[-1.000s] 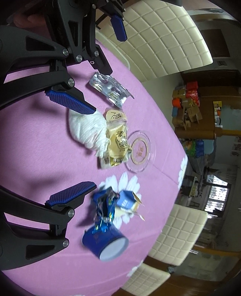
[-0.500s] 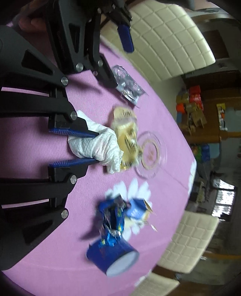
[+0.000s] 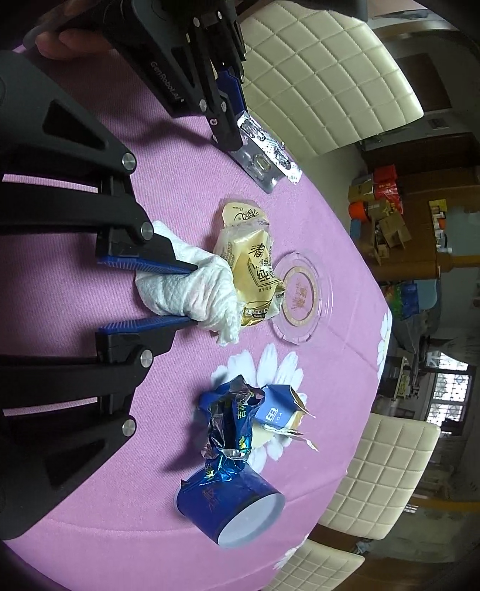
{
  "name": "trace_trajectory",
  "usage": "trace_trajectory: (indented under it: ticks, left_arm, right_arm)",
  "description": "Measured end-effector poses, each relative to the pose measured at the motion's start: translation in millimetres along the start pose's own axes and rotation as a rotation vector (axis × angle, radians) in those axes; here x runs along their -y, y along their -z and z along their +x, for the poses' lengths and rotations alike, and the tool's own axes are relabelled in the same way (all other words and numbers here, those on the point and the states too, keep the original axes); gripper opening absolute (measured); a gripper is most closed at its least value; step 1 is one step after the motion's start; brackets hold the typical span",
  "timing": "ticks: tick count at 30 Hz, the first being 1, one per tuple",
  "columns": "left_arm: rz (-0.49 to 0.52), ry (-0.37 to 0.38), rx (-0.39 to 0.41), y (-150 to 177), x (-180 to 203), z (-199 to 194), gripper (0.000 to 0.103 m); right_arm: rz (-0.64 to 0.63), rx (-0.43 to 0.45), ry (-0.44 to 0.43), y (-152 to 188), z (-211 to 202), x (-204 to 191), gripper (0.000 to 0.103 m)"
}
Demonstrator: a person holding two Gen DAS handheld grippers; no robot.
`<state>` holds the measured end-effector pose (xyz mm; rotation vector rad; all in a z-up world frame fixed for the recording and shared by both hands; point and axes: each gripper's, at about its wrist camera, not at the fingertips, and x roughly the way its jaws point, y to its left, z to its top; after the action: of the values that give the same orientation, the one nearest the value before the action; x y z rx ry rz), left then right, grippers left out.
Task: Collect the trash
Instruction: 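Carry the white tissue and silver blister pack toward the clear bin with both tools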
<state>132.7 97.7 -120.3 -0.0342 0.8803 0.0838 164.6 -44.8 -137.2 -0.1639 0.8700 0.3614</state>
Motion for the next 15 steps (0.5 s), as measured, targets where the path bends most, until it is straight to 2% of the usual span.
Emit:
trace_trajectory:
  ticks: [10,12,14,15]
  left_arm:
    - [-0.003,-0.038,0.052,10,-12,-25,0.017]
    - [0.001,-0.043,0.065,13,-13,-31,0.011]
    - [0.004,-0.042,0.082,15,-14,-38,0.010]
    - [0.006,-0.044,0.089,16,-13,-39,0.007]
  right_arm:
    - [-0.037,0.030,0.004,0,-18,-17,0.023]
    - [-0.046,0.038,0.004,1,-23,-20,0.023]
    - [-0.053,0.047,0.008,1,-28,-23,0.023]
    - [-0.056,0.052,0.010,1,-31,-24,0.023]
